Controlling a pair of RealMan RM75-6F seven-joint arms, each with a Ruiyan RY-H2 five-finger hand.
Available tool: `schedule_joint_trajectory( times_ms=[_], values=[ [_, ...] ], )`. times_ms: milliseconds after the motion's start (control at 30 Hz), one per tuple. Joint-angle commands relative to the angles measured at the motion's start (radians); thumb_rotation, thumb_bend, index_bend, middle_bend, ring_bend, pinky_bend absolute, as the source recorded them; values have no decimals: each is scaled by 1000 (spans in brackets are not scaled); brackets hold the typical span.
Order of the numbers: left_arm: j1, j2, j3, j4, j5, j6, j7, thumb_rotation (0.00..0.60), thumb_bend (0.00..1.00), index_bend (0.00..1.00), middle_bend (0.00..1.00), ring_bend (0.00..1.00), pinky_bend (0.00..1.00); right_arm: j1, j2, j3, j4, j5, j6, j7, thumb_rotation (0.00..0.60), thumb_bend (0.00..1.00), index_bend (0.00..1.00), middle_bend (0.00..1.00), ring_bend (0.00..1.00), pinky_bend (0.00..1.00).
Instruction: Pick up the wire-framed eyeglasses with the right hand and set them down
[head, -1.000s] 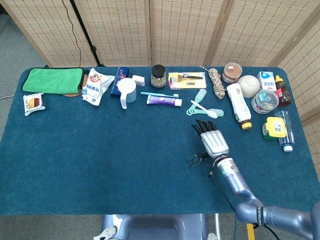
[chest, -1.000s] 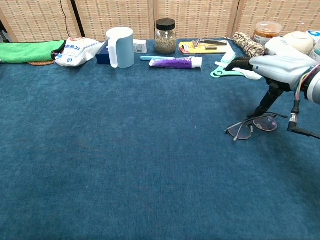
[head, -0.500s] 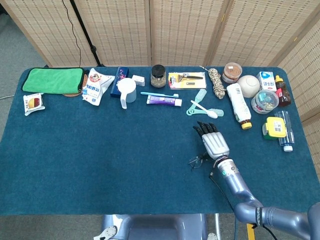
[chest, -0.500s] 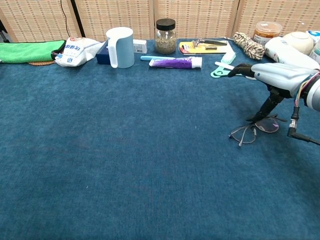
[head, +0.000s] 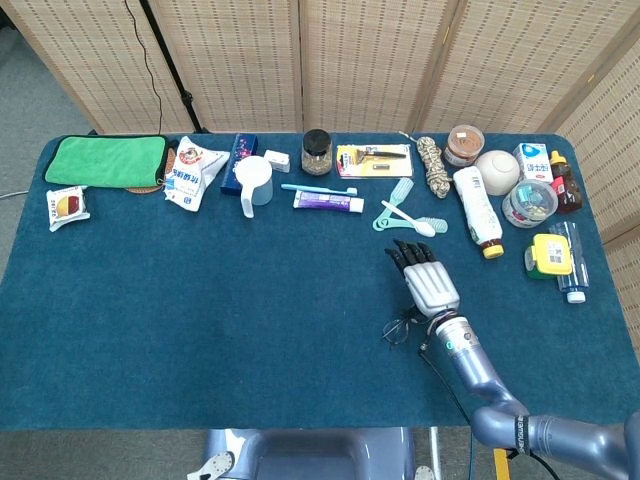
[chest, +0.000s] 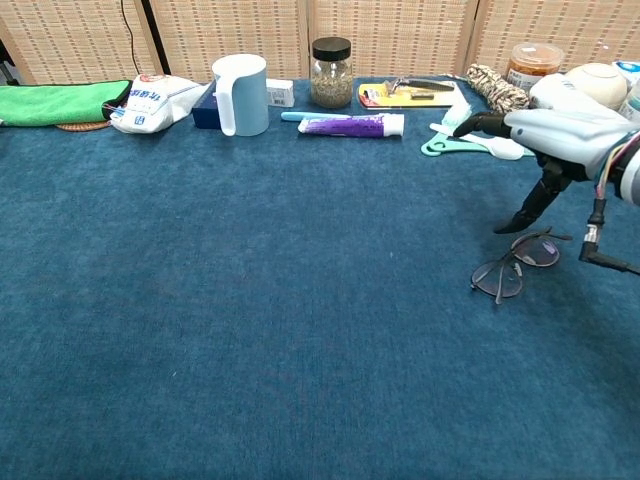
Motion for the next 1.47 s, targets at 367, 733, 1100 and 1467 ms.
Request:
schedule_joint_trajectory(
  times_ms=[367,733,1100,1467],
  values=[
    [1,-11,14,11,4,-15,12,541,370,97,0,0,0,-109,220,-53,-296,-51,164,-119,600,147,143,19,0,0],
    [7,-51,28,47,16,-16,31,538,370,136,7,7,0,-276,286,-132,-368,-178,380,-88,600,147,179,91,7,3],
    [15,-81,38,47,34,-3,69,541,370,140,12,10,0,-471,324,-188,-358,-218,583,-73,600,148,180,86,5,0],
    [17,-75,41,28,48,4,74,539,370,140,12,10,0,-542,344,-185,-361,-262,628,-45,600,147,179,85,5,0]
  ],
)
